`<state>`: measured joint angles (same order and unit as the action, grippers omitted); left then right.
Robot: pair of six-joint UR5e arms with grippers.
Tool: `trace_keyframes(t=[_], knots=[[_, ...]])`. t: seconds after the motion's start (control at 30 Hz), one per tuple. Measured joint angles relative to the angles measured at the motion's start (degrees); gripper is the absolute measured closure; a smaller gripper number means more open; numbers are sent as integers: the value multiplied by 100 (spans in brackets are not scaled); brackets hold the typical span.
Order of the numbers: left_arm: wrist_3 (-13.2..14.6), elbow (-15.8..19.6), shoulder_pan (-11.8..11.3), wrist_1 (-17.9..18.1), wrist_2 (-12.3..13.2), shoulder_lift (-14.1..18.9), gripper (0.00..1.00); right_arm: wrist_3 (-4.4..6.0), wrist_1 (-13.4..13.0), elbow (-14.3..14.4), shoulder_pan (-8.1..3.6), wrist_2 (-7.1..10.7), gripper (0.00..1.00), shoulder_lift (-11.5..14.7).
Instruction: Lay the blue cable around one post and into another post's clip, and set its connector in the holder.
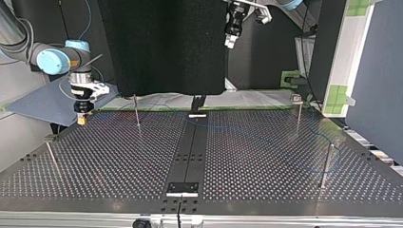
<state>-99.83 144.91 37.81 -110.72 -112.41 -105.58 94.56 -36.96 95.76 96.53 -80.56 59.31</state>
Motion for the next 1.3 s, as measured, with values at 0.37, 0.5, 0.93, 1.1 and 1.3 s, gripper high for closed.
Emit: trace_keyframes(t=[0.37, 0.5, 0.93, 1.1, 1.3], knots=[[8, 0, 0, -5, -7, 0, 2, -74, 191, 57, 131, -109, 100, 546], [12, 1, 0, -4, -11, 0, 2, -81, 158, 156, 169, -144, 100, 721], [60, 0, -22, -50, -11, 0, 2, -61, 238, 265, 136, -190, 100, 1149], [91, 0, -49, -76, 0, 0, 2, 6, 361, 265, 53, -181, 100, 1157], [95, 0, -67, -102, 5, 0, 2, 82, 601, 246, -71, -174, 100, 1159]])
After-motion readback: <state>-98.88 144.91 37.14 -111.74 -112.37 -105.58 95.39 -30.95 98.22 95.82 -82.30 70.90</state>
